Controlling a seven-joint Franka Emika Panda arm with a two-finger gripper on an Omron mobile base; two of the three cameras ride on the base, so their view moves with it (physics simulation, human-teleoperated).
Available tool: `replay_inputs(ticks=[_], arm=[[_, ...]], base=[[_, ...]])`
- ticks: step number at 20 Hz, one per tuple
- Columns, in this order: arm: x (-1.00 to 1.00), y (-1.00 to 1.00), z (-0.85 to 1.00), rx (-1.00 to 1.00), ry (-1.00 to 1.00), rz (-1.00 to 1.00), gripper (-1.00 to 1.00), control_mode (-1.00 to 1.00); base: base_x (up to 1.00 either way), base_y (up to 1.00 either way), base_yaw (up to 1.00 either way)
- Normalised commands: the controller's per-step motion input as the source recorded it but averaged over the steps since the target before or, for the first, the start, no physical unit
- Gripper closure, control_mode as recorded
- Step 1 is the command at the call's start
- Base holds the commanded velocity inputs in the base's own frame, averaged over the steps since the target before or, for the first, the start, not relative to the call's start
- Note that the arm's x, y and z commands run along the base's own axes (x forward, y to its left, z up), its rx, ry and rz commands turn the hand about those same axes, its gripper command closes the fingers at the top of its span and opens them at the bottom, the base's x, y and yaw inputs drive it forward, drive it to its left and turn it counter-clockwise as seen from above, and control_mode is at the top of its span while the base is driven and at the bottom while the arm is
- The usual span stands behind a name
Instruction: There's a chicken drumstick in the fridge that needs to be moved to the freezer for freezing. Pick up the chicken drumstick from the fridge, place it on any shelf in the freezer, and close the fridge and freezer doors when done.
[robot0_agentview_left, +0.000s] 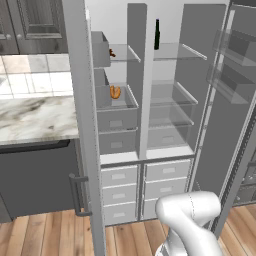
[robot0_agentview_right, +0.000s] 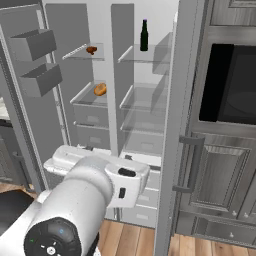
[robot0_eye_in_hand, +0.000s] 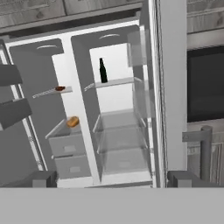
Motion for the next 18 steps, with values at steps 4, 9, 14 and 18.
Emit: replay_inputs(ticks=[4,9,14,18], arm=[[0.24,-0.43,-0.15,0.00,-0.11,0.01,-1.00,-1.00],[0.17,-0.64,-0.32,0.00,-0.17,0.05,-1.00,-1.00],[0.38,-0.60,-0.51,0.00,-0.11,0.10,-1.00,-1.00],[0.62,-0.58,-0.57,0.00,-0.01,0.23,-1.00,-1.00]], base=[[0.00,0.00,0.00],[0.00,0.00,0.00],[0.00,0.00,0.00],[0.00,0.00,0.00]])
